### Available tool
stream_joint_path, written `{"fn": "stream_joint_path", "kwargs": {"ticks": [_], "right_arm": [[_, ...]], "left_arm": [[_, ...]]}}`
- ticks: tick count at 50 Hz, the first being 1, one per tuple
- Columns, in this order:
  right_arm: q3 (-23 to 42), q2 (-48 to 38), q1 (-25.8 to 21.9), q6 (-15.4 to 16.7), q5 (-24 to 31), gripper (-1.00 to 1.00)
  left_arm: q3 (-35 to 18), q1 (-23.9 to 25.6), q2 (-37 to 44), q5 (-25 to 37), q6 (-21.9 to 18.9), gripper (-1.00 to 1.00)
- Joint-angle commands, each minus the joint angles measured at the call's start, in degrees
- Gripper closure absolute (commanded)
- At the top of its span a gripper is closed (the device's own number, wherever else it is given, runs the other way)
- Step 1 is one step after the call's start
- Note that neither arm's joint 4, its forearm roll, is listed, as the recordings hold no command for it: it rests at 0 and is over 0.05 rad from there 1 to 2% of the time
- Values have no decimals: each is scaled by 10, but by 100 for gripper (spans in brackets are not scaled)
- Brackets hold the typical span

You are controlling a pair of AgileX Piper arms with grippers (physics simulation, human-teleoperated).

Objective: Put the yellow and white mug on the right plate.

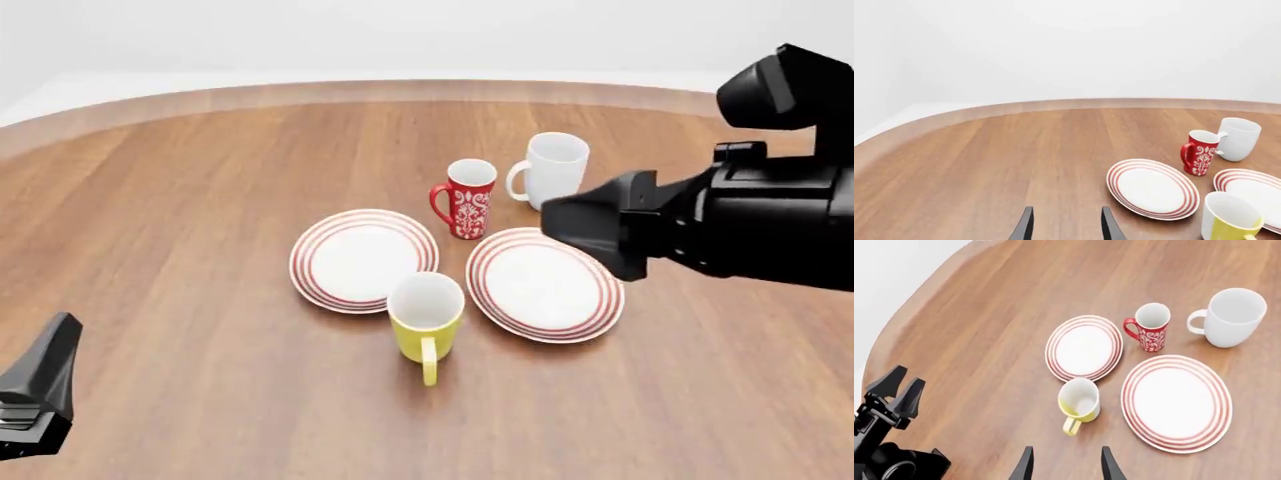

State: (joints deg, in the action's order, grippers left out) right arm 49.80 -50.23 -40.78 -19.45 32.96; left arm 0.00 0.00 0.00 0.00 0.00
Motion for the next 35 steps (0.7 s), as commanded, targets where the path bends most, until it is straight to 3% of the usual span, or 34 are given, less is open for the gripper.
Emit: {"fn": "stream_joint_path", "kwargs": {"ticks": [1,16,23,35], "right_arm": [[19,-49,5,-16,24,-100],[39,-130,0,-8,15,-100],[32,-138,28,7,19,-100],[48,-204,3,-1,-5,-100]], "left_arm": [[0,0,0,0,0,-100],[0,0,0,0,0,-100],[0,0,0,0,0,-100],[0,0,0,0,0,-100]]}}
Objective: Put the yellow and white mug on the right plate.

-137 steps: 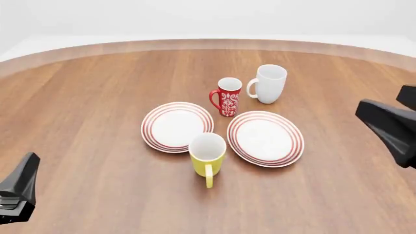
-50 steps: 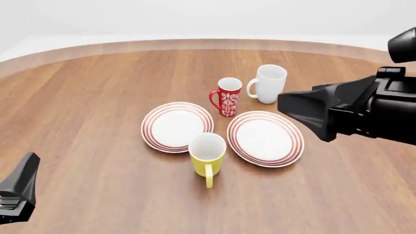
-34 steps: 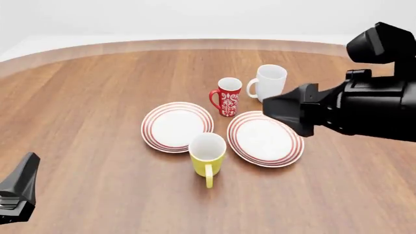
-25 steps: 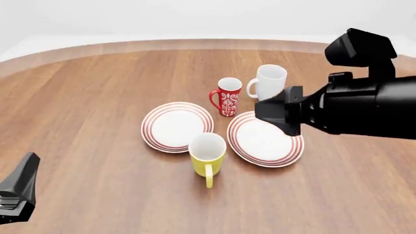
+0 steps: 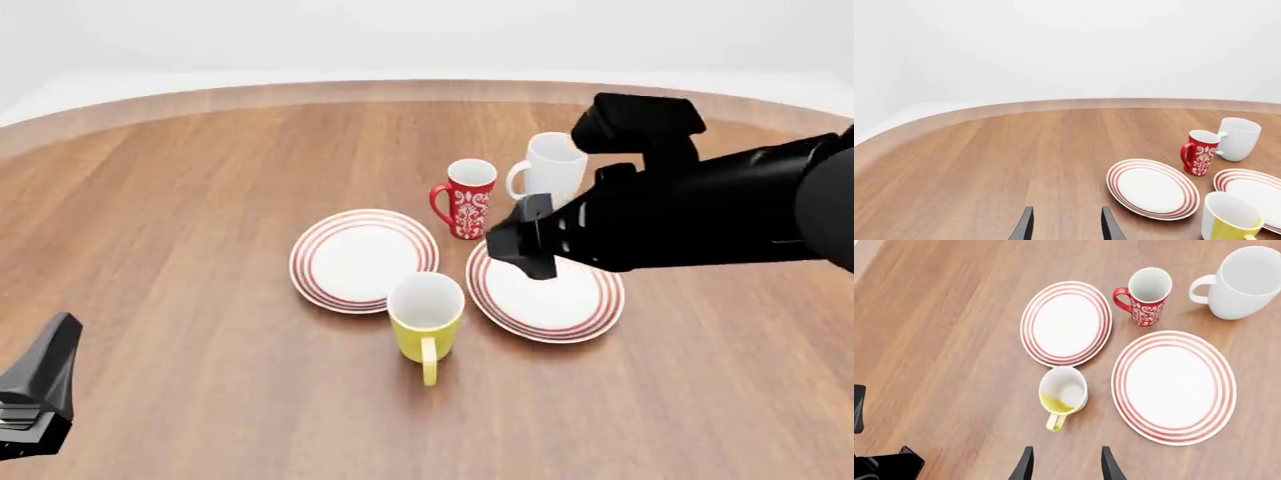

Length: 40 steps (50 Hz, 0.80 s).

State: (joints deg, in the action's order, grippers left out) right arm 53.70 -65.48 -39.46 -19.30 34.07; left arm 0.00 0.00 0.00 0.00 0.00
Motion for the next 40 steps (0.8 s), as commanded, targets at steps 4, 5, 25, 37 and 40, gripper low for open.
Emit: {"fn": "stream_joint_path", "kwargs": {"ticks": [4,5,25,37,40], "right_arm": [[10,-76,-19,-7,-30,-100],[12,-79,-19,-7,-31,-100],[19,-136,-42,-25,-74,-100],[1,-163,-55,-47,-114,-100],[-7,-169,-59,-52,-126,-100]], "left_arm": [[0,0,0,0,0,-100],[0,0,0,0,0,-100],[0,0,0,0,0,-100],[0,0,0,0,0,-100],[0,0,0,0,0,-100]]}}
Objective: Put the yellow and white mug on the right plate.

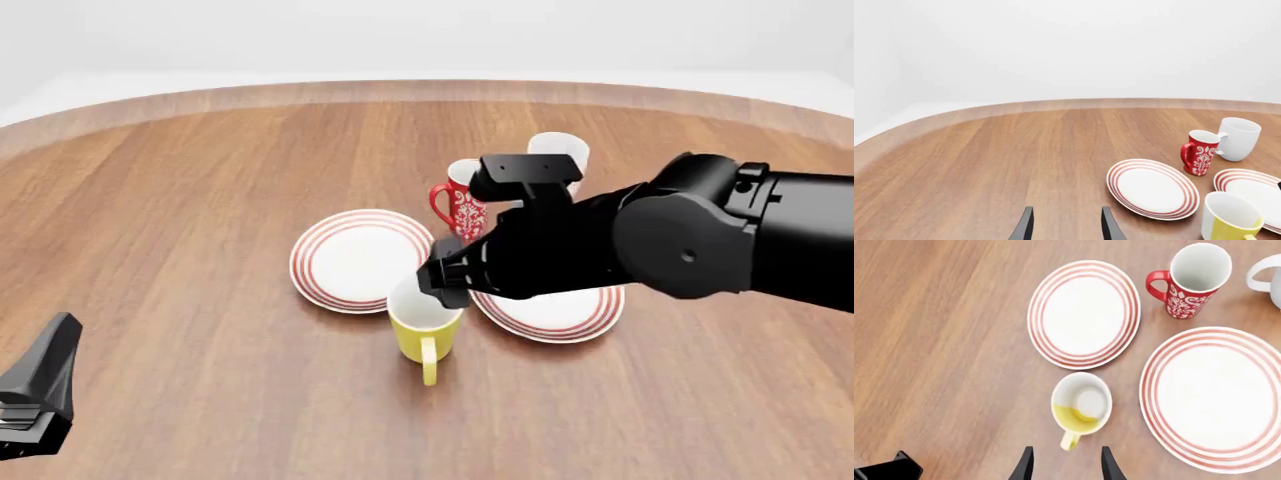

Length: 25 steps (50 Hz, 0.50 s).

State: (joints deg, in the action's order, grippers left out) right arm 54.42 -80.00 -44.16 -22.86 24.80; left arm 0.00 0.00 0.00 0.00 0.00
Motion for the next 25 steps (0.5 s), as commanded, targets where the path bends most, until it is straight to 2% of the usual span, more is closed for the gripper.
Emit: {"fn": "stream_joint_path", "kwargs": {"ticks": [1,7,25], "right_arm": [[-18,-26,-14,-19,-39,-100],[-37,-39,-21,-34,-68,-100],[-71,-54,-18,-49,-117,-100]], "left_arm": [[0,0,0,0,0,-100],[0,0,0,0,0,-100],[0,0,0,0,0,-100]]}}
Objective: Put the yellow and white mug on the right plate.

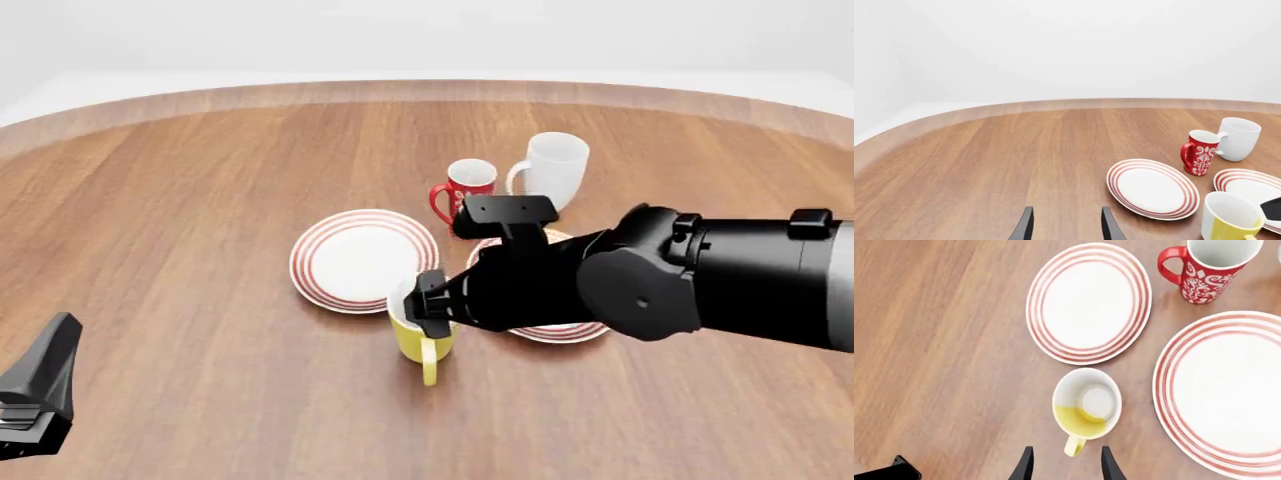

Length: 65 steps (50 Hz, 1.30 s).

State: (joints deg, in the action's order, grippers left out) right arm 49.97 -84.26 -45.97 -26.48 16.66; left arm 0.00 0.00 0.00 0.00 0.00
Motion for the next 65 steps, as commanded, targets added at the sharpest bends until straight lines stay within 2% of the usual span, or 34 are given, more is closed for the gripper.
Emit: {"fn": "stream_joint_path", "kwargs": {"ticks": [1,65], "right_arm": [[-29,-13,0,-14,-39,-100],[-100,-109,-23,-76,-193,-100]], "left_arm": [[0,0,0,0,0,-100],[0,0,0,0,0,-100]]}}
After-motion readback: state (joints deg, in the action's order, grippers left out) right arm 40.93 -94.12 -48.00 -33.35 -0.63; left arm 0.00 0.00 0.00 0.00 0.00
